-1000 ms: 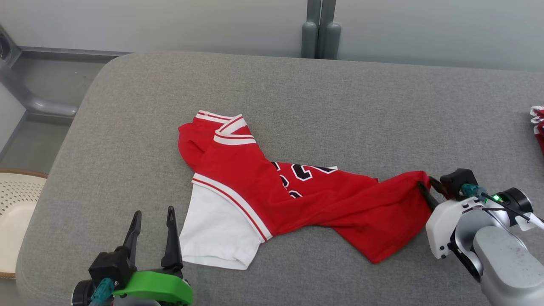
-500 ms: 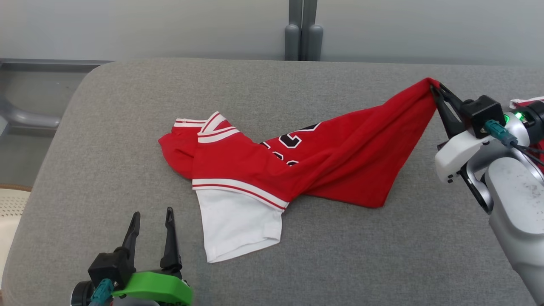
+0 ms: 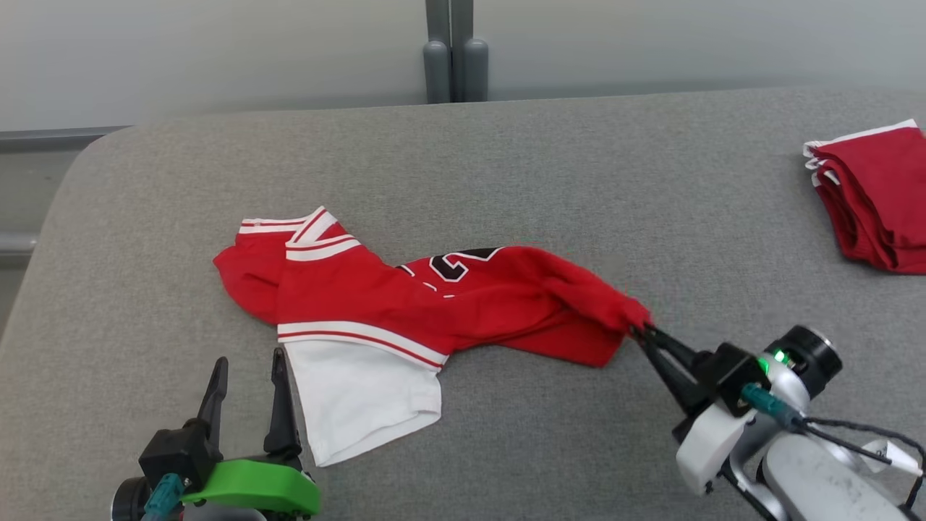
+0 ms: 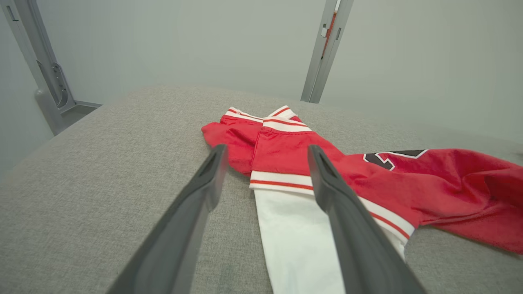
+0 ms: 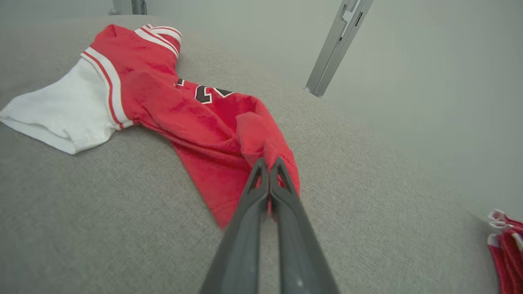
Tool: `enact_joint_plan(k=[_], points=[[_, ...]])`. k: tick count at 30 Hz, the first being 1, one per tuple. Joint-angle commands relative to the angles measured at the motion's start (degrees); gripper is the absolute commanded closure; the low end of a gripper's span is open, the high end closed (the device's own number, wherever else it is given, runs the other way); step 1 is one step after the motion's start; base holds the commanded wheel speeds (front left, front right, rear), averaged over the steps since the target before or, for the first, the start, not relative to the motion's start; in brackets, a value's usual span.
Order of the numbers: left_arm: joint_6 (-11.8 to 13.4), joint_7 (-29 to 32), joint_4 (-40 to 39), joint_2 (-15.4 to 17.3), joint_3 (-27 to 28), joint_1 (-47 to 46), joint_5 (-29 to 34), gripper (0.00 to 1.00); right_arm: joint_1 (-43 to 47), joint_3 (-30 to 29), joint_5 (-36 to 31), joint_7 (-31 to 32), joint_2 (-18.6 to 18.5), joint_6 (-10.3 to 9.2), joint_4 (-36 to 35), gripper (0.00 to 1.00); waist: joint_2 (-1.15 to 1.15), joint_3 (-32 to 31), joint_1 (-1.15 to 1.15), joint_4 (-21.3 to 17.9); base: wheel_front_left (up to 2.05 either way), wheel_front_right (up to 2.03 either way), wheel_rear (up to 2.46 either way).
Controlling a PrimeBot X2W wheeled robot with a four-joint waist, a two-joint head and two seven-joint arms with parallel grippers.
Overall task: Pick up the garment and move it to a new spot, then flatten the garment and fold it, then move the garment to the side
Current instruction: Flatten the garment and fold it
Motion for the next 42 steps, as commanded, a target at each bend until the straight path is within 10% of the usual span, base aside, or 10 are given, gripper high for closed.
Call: enact_joint_plan(k=[1, 11, 12, 13, 29, 42], points=[[-0.11, 0.01, -0.23, 0.13, 0.34, -0.45, 0.46, 0.00, 2.16, 0.39, 0.62, 0.08, 0.39, -0.05, -1.52, 1.00, 0.00, 0.92, 0.00, -1.78, 0.00, 0.00, 0.00], [-0.45, 0.01, -0.06, 0.14, 1.11, -1.45, 1.07, 0.00, 9.56, 3.60, 1.00, 2.07, 2.11, -0.04, -1.43, 1.00, 0.00, 1.81, 0.00, -4.63, 0.00, 0.00, 0.00], [-0.49, 0.01, 0.04, 0.13, 1.04, -1.54, 1.15, 0.00, 9.63, 4.18, 0.73, 2.08, 2.10, -0.04, -0.68, 0.66, 0.00, 1.82, 0.00, -4.77, 0.00, 0.00, 0.00], [-0.55, 0.01, 0.12, 0.13, 1.02, -1.61, 1.18, 0.00, 9.62, 4.83, 0.71, 1.95, 2.03, -0.04, -0.13, 0.00, 0.00, 1.82, 0.00, -4.86, 0.00, 0.00, 0.00], [-0.75, 0.01, 0.39, 0.14, 0.69, -1.81, 0.72, 0.00, 6.72, -2.11, 13.69, 2.61, -1.49, -0.04, -5.49, 0.00, 0.00, 1.30, 0.00, -4.60, 0.00, 0.00, 0.00], [0.10, 0.01, 0.86, 0.14, -2.35, -3.70, -0.94, 0.00, -12.26, 4.33, 14.80, 10.64, -2.53, -0.04, 6.75, 0.00, 0.00, 3.77, 0.00, 6.71, 0.00, 0.00, 0.00]])
